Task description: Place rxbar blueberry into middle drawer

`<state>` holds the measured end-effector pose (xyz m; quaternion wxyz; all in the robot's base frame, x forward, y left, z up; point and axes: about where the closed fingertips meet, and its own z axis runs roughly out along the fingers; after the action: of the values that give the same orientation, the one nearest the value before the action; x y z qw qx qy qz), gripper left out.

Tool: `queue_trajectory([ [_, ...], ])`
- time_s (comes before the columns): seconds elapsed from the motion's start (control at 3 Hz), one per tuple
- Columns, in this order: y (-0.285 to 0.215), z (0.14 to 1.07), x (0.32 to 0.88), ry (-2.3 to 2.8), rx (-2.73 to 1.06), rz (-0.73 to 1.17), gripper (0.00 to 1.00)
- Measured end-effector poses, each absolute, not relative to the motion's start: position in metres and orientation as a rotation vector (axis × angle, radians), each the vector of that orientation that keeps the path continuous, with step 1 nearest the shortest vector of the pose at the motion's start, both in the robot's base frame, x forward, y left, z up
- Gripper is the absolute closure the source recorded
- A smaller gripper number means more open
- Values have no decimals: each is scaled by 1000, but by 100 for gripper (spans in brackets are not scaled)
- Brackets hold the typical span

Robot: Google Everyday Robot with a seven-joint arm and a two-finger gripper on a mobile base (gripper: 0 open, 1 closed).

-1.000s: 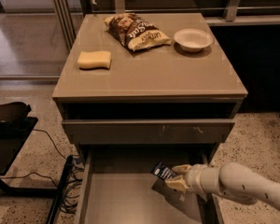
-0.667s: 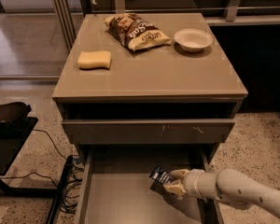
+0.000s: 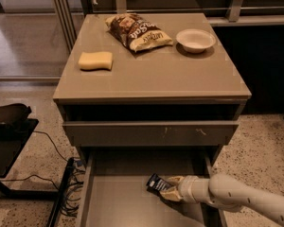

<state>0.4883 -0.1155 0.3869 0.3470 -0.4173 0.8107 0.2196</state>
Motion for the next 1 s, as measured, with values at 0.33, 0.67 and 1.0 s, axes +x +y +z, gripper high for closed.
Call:
queue_trajectory([
  [0.33, -114, 386, 488, 2103, -1084, 573, 81],
  [0.67, -114, 386, 488, 2103, -1084, 573, 58],
  [1.0, -114, 386, 488, 2103, -1084, 573, 35],
])
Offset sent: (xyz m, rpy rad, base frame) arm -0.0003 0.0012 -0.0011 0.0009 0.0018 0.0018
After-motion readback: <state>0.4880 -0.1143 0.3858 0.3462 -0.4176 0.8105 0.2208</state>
